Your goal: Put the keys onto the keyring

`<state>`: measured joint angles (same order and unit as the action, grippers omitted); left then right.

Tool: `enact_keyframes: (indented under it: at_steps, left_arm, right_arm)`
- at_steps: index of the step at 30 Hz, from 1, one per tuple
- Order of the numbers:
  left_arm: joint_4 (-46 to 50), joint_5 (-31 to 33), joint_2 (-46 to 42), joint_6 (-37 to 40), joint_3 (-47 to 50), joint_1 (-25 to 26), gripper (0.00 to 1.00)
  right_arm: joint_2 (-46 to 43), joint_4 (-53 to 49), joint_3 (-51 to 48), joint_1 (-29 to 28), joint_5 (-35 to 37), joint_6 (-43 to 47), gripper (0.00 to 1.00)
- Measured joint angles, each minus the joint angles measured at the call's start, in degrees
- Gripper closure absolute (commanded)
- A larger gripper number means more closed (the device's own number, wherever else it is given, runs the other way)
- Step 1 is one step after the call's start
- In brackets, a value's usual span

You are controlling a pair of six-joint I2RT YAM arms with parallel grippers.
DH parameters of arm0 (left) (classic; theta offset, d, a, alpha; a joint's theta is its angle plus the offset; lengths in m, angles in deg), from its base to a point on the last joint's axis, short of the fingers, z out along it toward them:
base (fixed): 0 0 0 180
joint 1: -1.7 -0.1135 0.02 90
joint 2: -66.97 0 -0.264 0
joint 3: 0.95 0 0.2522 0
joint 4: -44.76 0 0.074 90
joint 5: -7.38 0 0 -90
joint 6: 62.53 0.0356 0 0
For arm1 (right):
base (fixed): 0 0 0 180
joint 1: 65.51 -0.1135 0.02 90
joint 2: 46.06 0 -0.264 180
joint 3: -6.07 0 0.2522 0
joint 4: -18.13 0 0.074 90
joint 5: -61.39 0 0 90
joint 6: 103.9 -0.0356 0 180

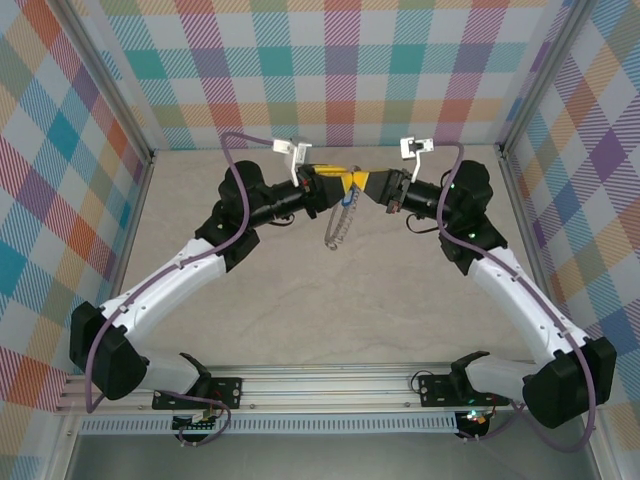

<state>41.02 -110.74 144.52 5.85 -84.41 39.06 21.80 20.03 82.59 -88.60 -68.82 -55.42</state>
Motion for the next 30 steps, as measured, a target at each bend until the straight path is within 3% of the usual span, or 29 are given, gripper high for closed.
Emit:
enact_keyframes:
  at_steps: [10, 15, 22, 30]
  left_arm:
    - [12.76, 0.59, -3.06, 9.27, -3.78, -3.43, 0.53]
    - [18.08, -2.62, -1.95, 13.64, -7.78, -5.86, 0.53]
    - [24.83, -11.65, 4.22, 18.62, -13.57, -7.69, 0.6]
    - [33.51, -18.18, 8.57, 23.65, -17.27, -7.78, 0.63]
  right_arm:
    - [2.29, -27.36, 10.99, 0.98, -3.23, 23.96, 1.0]
    - [4.74, -38.58, 15.54, 1.01, -2.97, 35.69, 1.0]
    - [8.44, -46.34, 17.81, 1.01, -2.38, 46.01, 1.0]
    - [11.17, -48.41, 18.78, 1.01, -2.6, 49.33, 1.0]
